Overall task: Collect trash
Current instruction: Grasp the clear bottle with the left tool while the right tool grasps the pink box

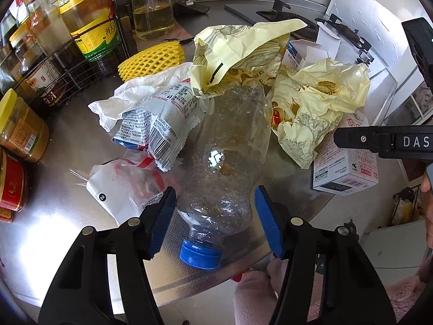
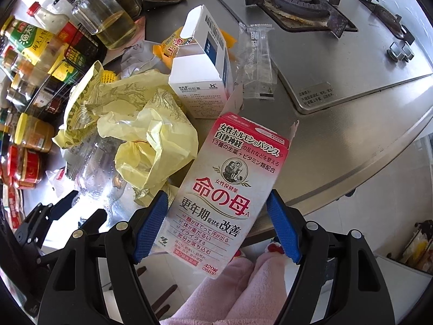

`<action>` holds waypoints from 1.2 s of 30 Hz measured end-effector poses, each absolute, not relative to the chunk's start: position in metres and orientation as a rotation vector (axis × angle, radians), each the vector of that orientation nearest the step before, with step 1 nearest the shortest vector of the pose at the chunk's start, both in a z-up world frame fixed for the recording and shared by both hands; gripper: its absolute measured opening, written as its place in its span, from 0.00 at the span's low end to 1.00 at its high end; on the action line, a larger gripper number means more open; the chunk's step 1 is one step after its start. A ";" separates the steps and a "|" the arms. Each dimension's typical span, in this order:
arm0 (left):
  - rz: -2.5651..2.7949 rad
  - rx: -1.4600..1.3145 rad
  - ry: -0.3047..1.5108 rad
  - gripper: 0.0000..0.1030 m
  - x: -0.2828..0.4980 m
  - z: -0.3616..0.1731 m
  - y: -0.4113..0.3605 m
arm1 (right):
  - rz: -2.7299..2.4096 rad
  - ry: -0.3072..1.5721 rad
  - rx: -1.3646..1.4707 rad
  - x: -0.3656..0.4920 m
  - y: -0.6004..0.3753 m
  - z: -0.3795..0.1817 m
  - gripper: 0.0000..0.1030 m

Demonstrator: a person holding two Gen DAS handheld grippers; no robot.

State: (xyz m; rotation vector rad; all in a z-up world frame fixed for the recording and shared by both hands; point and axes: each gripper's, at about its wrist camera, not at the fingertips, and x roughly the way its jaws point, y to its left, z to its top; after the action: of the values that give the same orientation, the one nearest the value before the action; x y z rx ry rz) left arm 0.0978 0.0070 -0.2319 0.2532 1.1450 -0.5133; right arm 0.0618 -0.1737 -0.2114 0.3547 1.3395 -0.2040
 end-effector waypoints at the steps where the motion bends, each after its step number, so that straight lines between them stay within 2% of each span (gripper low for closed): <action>1: -0.519 0.252 1.147 0.53 0.098 -0.233 0.007 | -0.207 1.344 0.357 0.061 -0.174 -0.213 0.73; 12: -0.550 0.265 1.132 0.53 0.100 -0.238 -0.004 | -0.236 1.310 0.374 0.052 -0.193 -0.223 0.58; 26: -0.475 0.272 1.016 0.53 0.073 -0.189 0.004 | -0.234 1.183 0.335 0.028 -0.198 -0.176 0.57; 36: -0.419 0.254 0.970 0.53 0.042 -0.164 0.022 | -0.204 1.158 0.318 0.016 -0.193 -0.170 0.57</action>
State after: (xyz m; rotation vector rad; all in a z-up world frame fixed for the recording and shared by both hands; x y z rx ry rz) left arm 0.0421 0.0217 -0.1645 0.2535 0.9696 -0.4187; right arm 0.0155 -0.1930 -0.1697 0.3175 1.1580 -0.2042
